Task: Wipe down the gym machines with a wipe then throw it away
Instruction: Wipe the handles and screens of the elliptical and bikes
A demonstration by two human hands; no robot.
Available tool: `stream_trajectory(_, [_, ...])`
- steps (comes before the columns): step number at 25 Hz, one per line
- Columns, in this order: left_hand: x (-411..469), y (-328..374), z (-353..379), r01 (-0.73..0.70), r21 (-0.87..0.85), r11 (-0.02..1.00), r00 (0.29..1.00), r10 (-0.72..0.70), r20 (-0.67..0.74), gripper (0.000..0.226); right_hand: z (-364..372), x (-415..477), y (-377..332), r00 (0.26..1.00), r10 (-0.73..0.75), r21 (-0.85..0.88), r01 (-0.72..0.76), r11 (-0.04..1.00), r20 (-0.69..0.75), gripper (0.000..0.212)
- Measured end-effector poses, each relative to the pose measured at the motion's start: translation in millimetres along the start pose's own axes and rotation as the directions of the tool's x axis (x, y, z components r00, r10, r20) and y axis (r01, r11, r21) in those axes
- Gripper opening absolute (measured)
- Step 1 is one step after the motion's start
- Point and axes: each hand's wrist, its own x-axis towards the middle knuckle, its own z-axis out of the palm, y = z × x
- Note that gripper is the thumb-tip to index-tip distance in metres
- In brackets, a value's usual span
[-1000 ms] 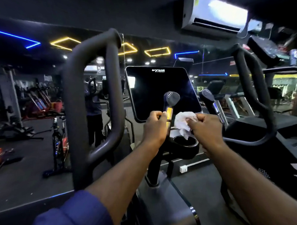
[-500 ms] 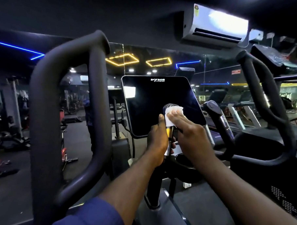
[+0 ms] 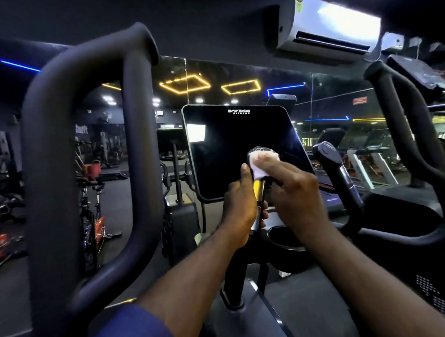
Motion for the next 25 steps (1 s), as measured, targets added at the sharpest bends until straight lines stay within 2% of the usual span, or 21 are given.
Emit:
stream_trajectory(4, [-2,0,-1,0.025,-0.004,1.000,0.999,-0.025,0.028,0.077,9,37,5,0.983,0.173,-0.032,-0.175,0.984,-0.066,0.041])
stream_trajectory(8, [-1,-1,-1,-0.024,0.031,0.999,1.000,0.024,-0.005,0.075,17,8,-8,0.999,0.047,-0.013,-0.047,0.999,-0.006,0.039])
stream_trajectory(10, [0,-2,0,-0.005,0.009,1.000,1.000,0.005,0.015,0.076,6,-5,-3,1.000,-0.001,-0.009,0.001,1.000,-0.027,0.037])
stream_trajectory(13, [0,-1,1,0.023,-0.013,1.000,0.999,-0.022,0.038,0.078,5,24,9,0.989,0.116,0.002,-0.116,0.993,-0.088,0.044])
stream_trajectory(15, [0,-1,0,0.007,-0.007,1.000,0.999,-0.007,0.043,0.078,16,40,5,0.984,0.167,0.001,-0.168,0.986,-0.066,0.044])
stream_trajectory(18, [0,-3,0,-0.012,0.000,1.000,0.999,0.012,0.035,0.079,18,18,-4,0.997,0.073,0.046,-0.074,0.996,0.012,0.045])
stream_trajectory(20, [0,-3,1,-0.007,-0.002,1.000,1.000,0.007,0.018,0.077,4,-5,2,1.000,-0.018,0.038,0.017,0.999,0.019,0.044])
stream_trajectory(21, [2,-4,2,-0.002,-0.004,1.000,1.000,0.002,0.017,0.076,-2,-5,9,1.000,-0.019,0.010,0.019,1.000,0.006,0.047])
stream_trajectory(23, [3,-4,3,0.002,-0.015,1.000,1.000,-0.002,0.019,0.074,-5,15,21,0.997,0.080,-0.003,-0.080,0.997,-0.024,0.051])
stream_trajectory(25, [1,-2,2,-0.007,-0.005,1.000,1.000,0.007,0.030,0.075,4,34,16,0.986,0.162,0.009,-0.162,0.987,-0.028,0.046])
